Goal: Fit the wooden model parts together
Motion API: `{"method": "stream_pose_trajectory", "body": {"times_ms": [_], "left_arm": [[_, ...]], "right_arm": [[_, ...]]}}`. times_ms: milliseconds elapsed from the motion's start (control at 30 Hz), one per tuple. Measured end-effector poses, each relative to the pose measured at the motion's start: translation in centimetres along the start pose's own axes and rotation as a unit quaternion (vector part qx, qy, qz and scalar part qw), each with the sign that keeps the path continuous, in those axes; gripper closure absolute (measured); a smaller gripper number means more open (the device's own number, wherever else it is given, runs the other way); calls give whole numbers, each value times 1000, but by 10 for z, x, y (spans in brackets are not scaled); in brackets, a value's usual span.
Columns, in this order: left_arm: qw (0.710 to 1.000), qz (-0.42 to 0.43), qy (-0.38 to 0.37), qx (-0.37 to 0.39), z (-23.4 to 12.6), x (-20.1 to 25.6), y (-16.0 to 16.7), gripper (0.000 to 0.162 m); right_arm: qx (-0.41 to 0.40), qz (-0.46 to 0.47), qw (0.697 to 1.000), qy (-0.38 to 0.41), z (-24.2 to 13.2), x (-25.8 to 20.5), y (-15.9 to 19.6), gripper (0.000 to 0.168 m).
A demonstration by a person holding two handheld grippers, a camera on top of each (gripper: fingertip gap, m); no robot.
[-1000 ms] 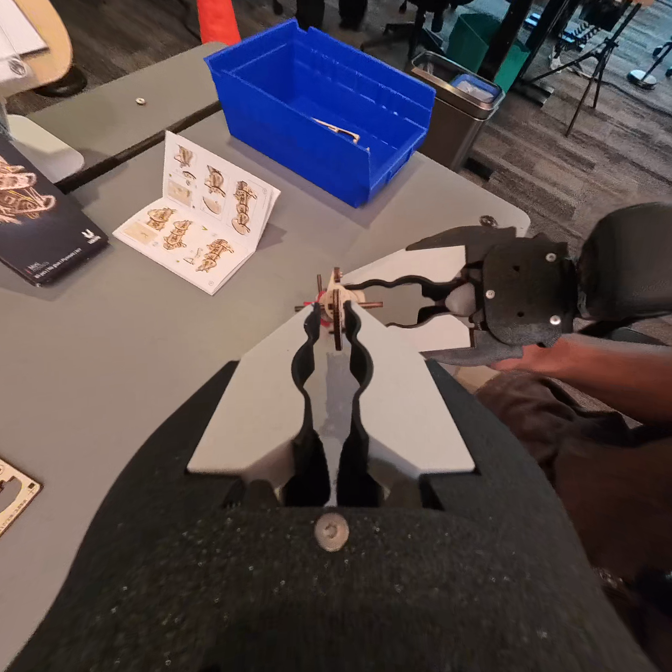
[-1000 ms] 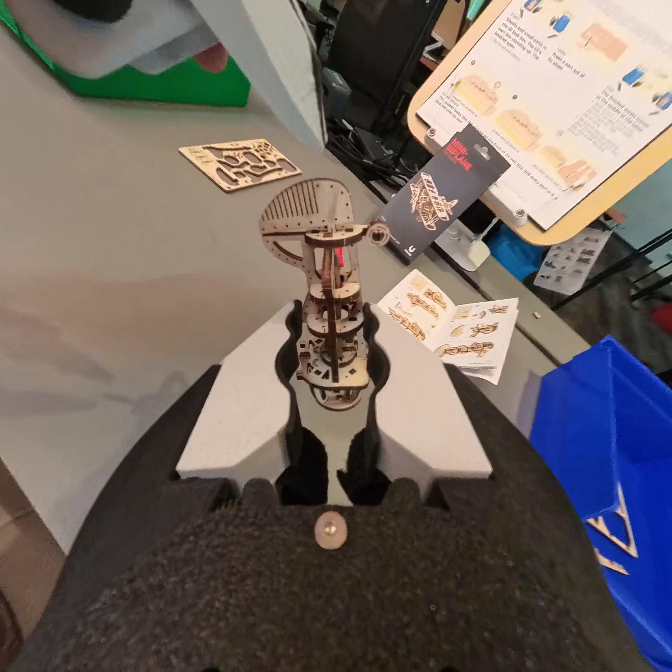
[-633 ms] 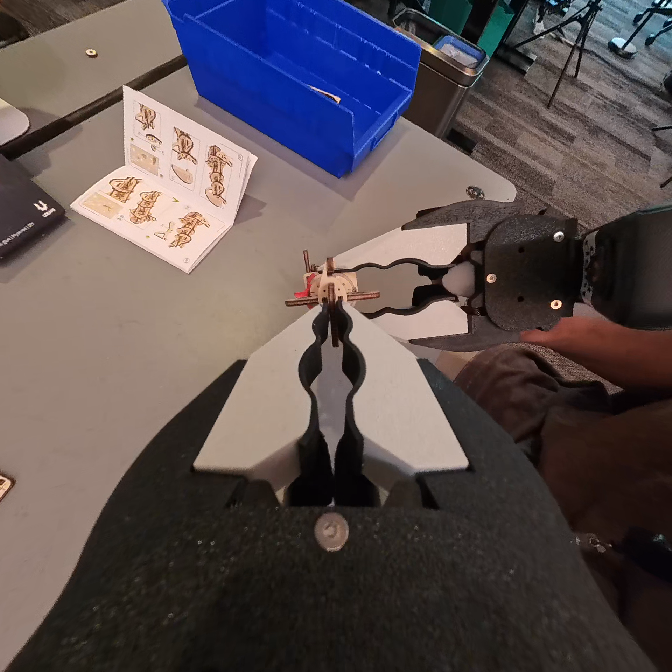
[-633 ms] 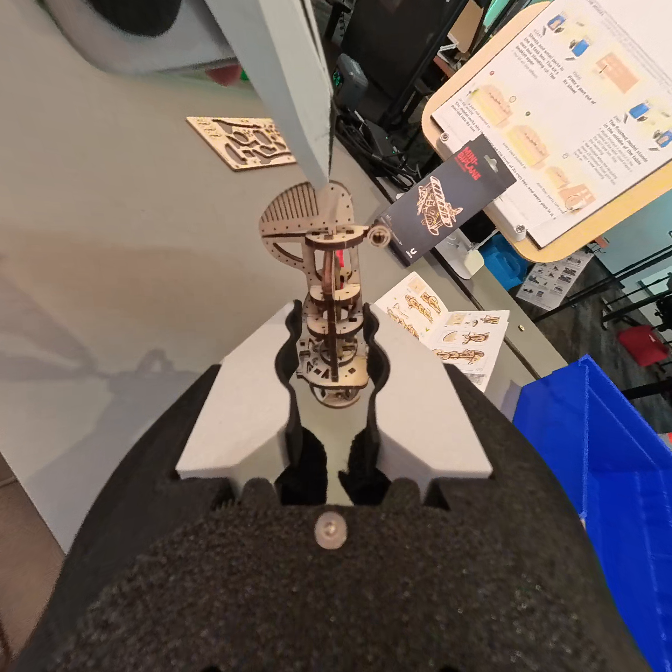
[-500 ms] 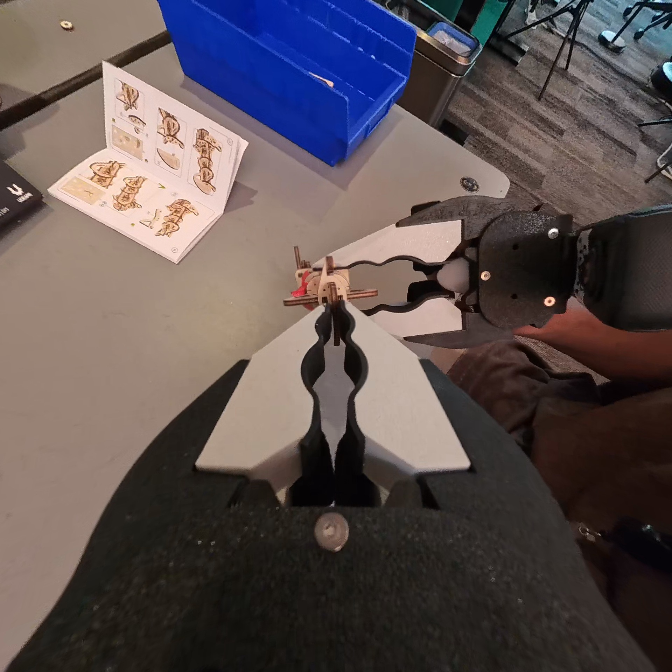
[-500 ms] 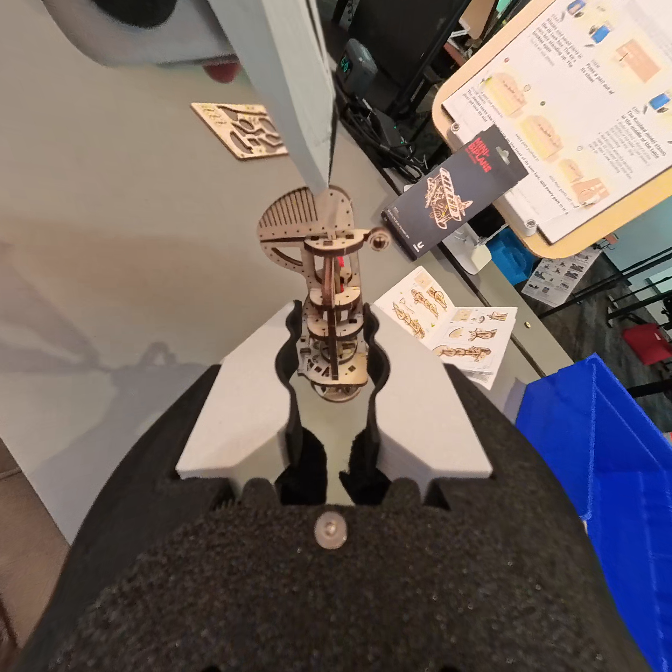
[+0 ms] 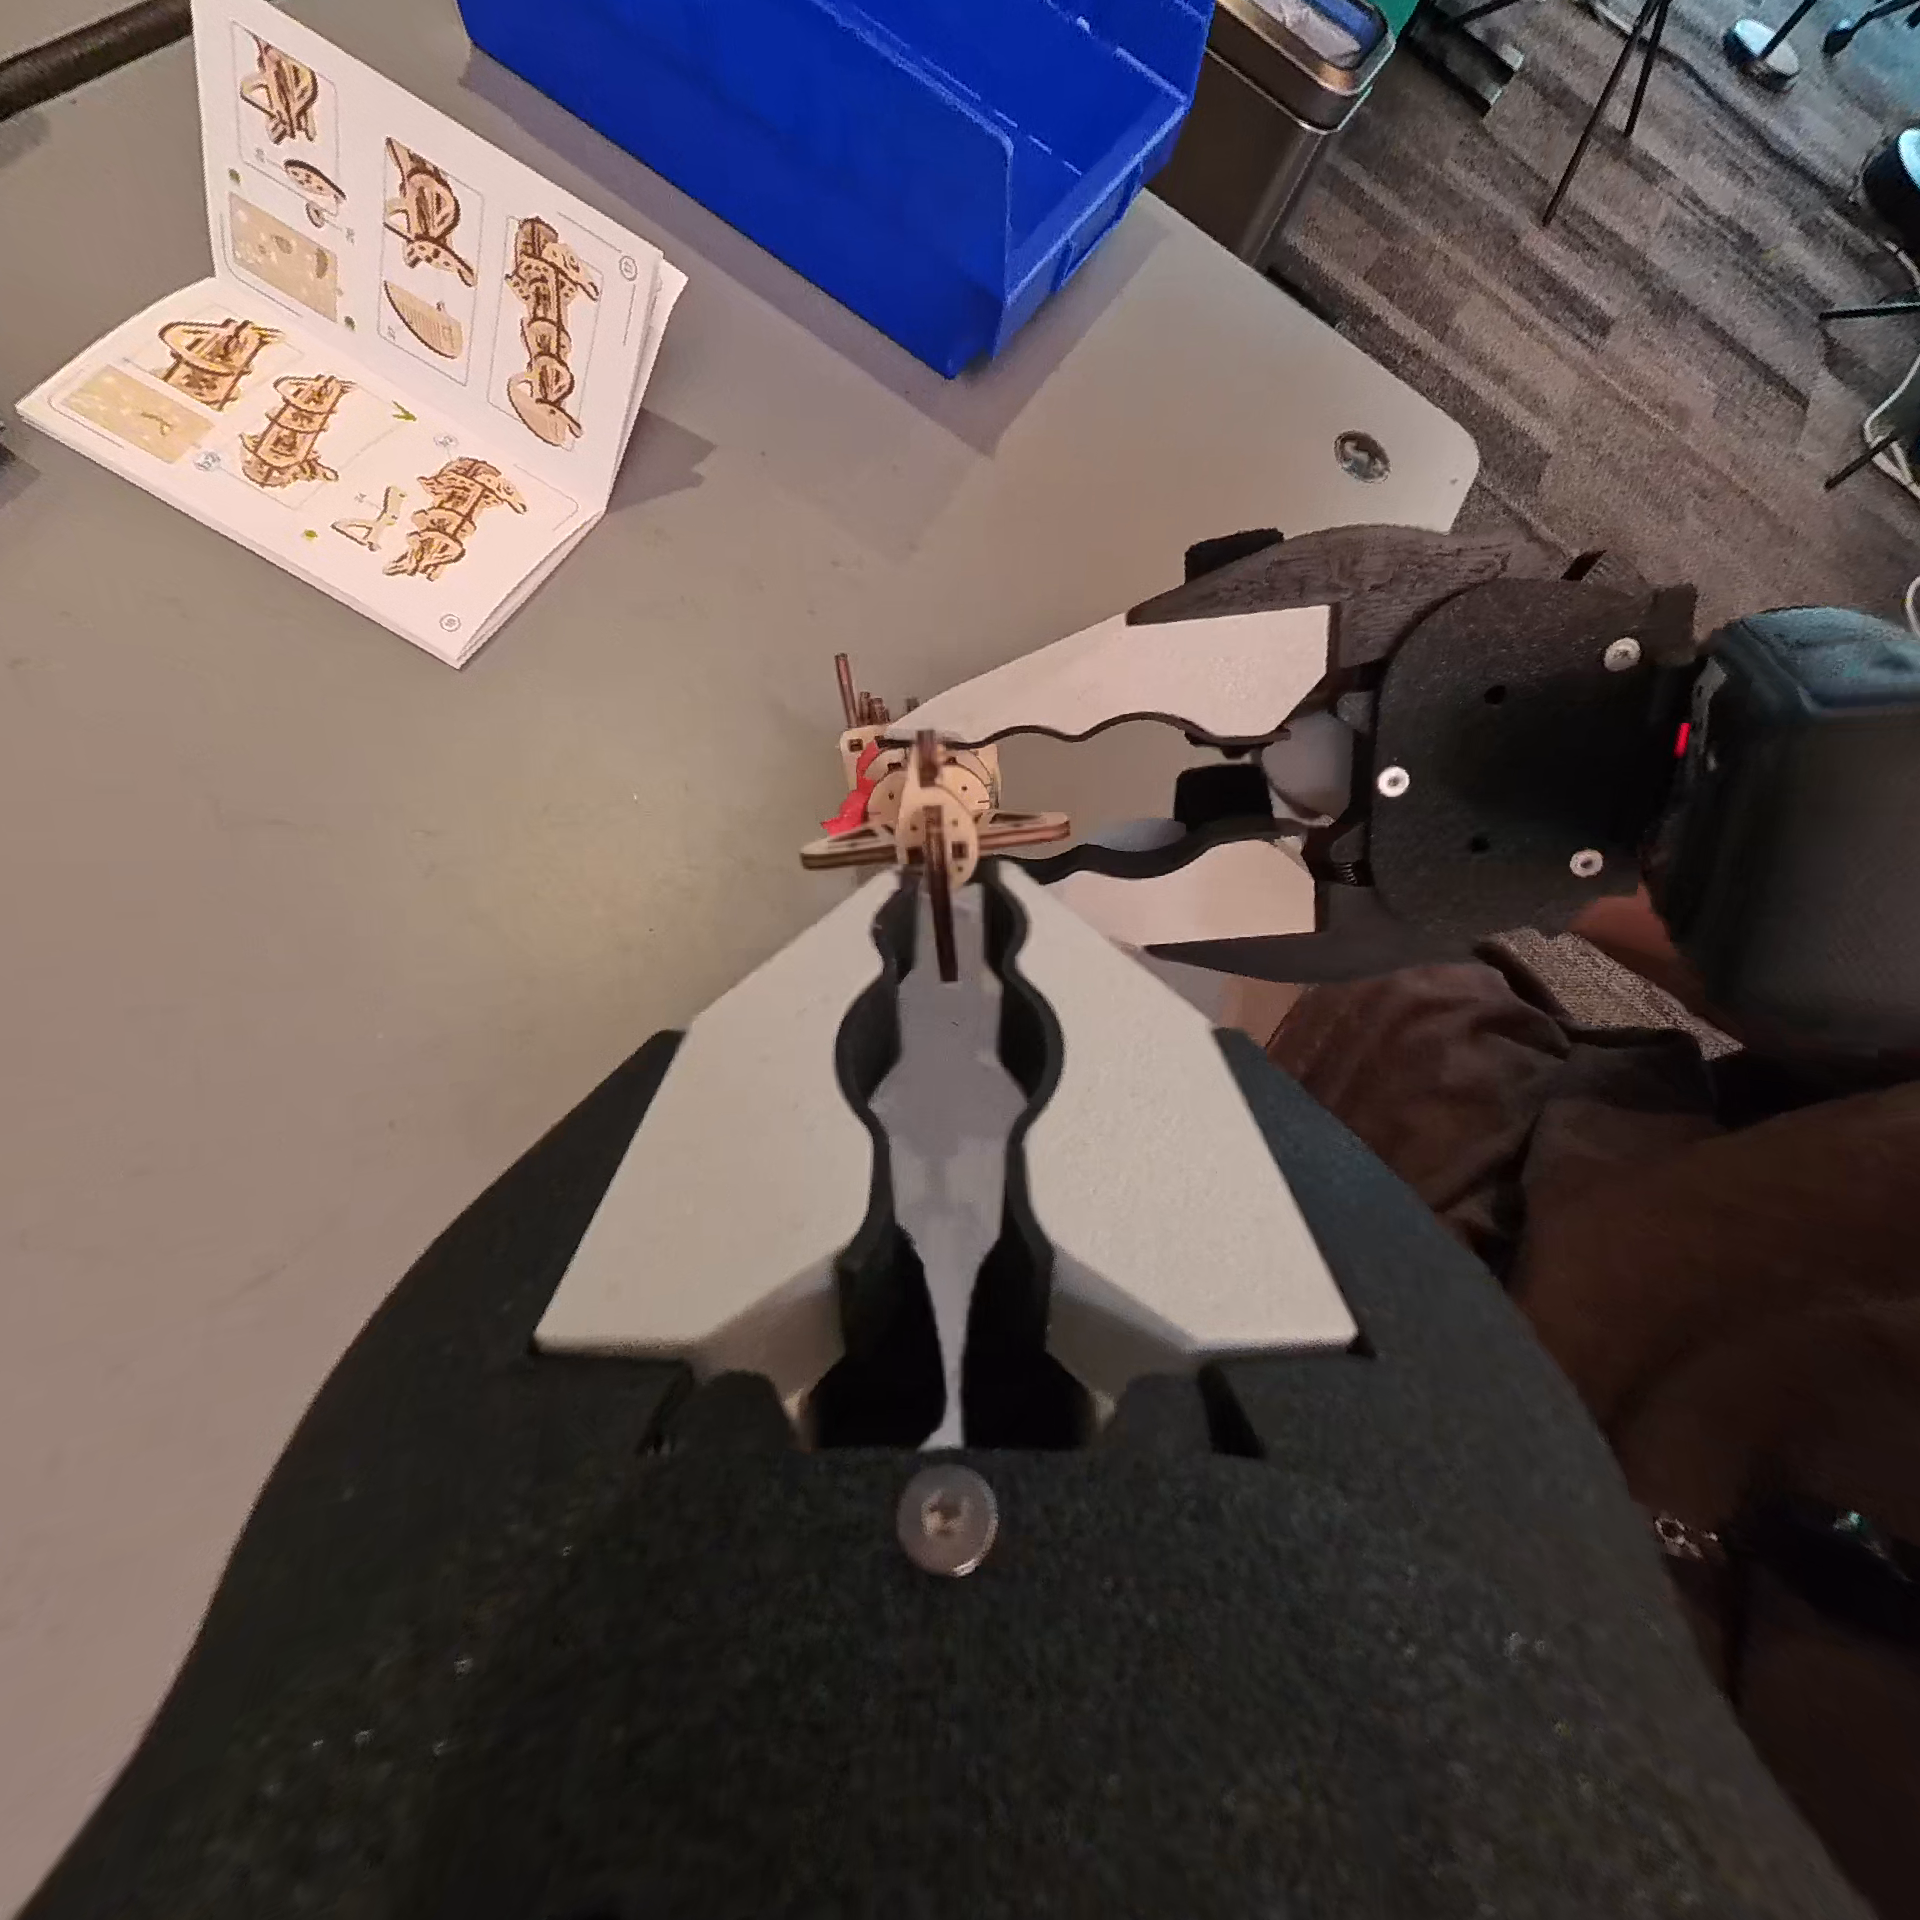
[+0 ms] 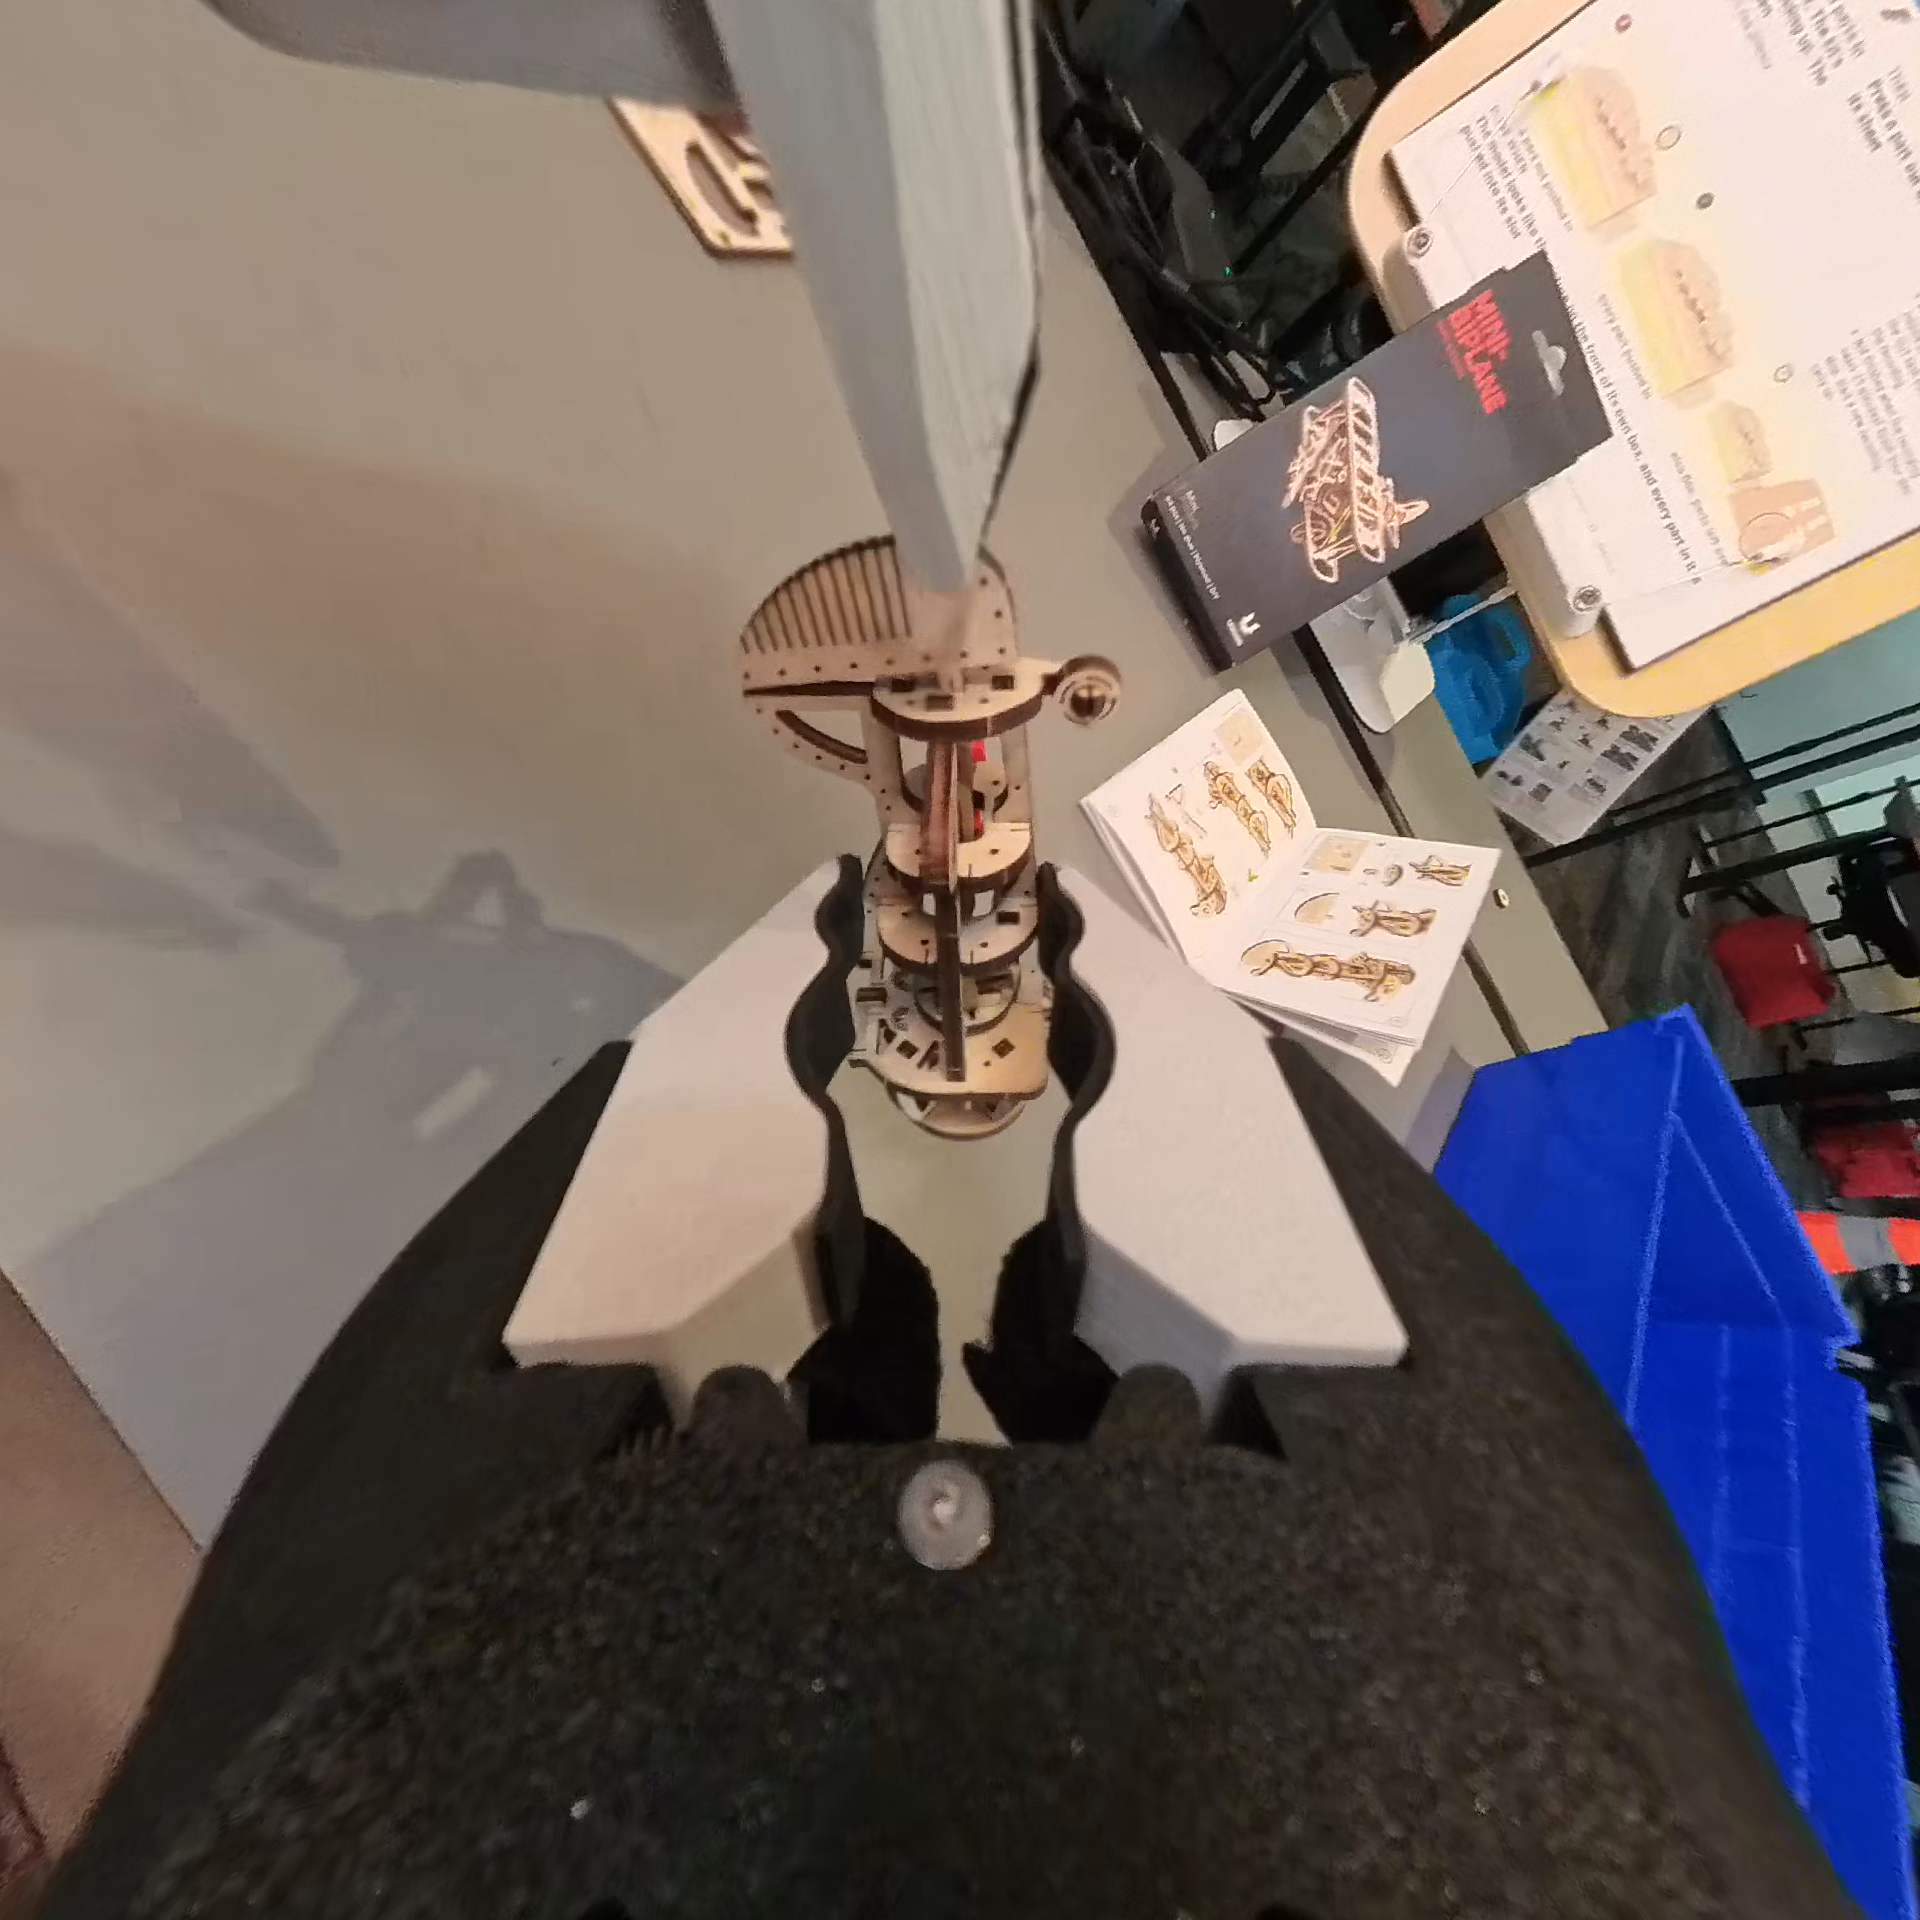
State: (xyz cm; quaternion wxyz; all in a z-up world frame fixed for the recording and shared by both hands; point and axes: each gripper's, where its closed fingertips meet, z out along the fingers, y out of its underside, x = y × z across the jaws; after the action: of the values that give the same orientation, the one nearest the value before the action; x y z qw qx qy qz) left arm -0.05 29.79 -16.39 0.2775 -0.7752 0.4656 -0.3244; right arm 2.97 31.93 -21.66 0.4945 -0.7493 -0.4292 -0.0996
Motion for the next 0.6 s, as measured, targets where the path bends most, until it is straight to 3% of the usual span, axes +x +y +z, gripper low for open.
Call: {"method": "stream_pose_trajectory", "body": {"times_ms": [67, 167, 467, 600], "left_arm": [[1000, -4, -6, -2, 5, -2, 3, 142], [1000, 7, -14, -24, 14, -5, 12, 160], [997, 35, 4, -68, 29, -13, 32, 161], [997, 46, 32, -60, 29, -14, 35, 161]], "right_arm": [[-8, -10, 1000, 4, 2, -2, 2, 136], [-4, -14, 1000, 1, 1, -4, -1, 136], [-48, -65, 997, -1, 13, -17, 14, 136], [-24, -33, 998, -41, 15, -23, 13, 136]]}}
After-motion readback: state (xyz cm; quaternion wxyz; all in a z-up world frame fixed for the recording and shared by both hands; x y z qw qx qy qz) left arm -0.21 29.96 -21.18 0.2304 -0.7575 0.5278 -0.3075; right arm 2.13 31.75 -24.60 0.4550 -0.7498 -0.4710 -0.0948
